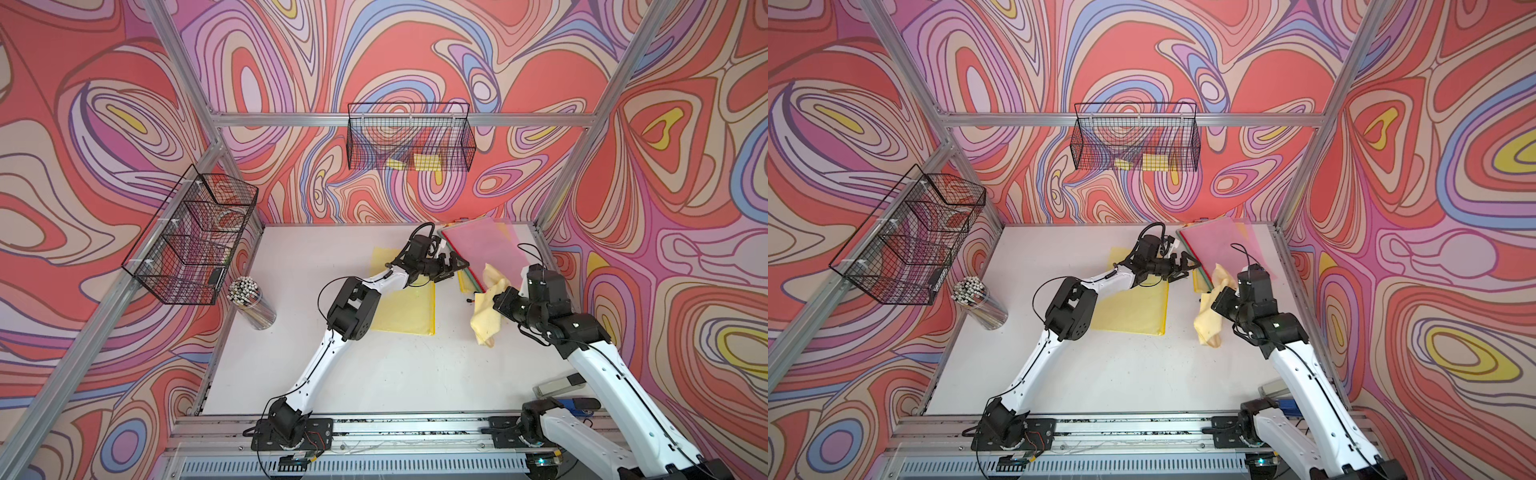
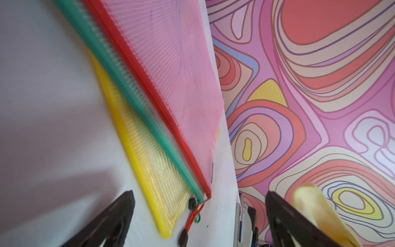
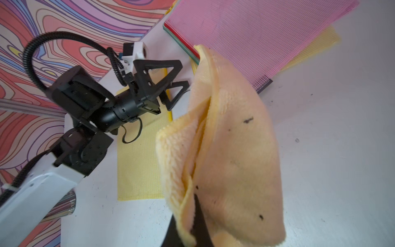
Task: Wipe the document bag
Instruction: Place the document bag, then wipe the dirt from the document bag.
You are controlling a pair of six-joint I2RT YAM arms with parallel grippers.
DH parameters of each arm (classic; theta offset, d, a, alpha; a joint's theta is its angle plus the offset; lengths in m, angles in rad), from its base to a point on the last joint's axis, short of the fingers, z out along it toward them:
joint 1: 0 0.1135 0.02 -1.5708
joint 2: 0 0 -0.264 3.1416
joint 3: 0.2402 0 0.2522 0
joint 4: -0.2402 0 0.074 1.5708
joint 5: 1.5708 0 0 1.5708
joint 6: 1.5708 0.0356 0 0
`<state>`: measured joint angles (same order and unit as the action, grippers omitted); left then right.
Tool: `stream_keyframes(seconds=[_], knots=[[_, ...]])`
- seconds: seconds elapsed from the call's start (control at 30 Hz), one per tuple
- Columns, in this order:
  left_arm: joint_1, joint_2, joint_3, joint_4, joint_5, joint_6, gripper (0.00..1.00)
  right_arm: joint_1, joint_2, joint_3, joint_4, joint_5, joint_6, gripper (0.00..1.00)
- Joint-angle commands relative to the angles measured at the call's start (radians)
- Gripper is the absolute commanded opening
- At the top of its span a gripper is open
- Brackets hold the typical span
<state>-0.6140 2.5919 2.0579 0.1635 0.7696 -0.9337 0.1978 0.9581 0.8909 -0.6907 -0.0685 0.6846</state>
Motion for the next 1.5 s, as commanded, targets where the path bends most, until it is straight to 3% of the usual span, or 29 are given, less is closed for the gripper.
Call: stream_keyframes(seconds=[0.0,0.17,0.37,0.53,0.63,0.73,0.9,1.2,1.47], knots=[[0.011,-0.234,-0.088,-0.085,-0.065,0.196,0.99,-0.003,0.074,0.062,0.079,-0.032,-0.035,0.0],[0.011,-0.532,-0.307,-0.097,-0.104,0.305,0.99,-0.003,0.213,0.111,0.186,-0.103,-0.036,0.0],[0.073,-0.788,-0.581,-0.256,-0.227,0.419,0.99,0.022,0.436,0.159,0.36,-0.298,0.011,0.0],[0.279,-0.927,-0.941,-0.126,-0.207,0.315,0.92,0.14,0.622,0.345,0.326,-0.214,-0.05,0.0],[0.368,-0.948,-1.073,-0.038,-0.152,0.274,0.88,0.195,0.8,0.529,0.187,-0.131,-0.126,0.0],[0.382,-0.93,-1.084,-0.097,-0.159,0.324,0.85,0.208,0.99,0.648,0.116,-0.087,-0.156,0.0],[0.385,-0.915,-1.111,-0.097,-0.164,0.336,0.84,0.209,1.131,0.657,0.11,-0.068,-0.145,0.0],[0.392,-0.917,-1.111,-0.29,-0.285,0.448,0.82,0.208,1.161,0.505,0.192,-0.093,-0.104,0.0],[0.396,-0.848,-1.097,-0.356,-0.263,0.488,0.76,0.208,1.167,0.44,0.23,-0.127,-0.097,0.0]])
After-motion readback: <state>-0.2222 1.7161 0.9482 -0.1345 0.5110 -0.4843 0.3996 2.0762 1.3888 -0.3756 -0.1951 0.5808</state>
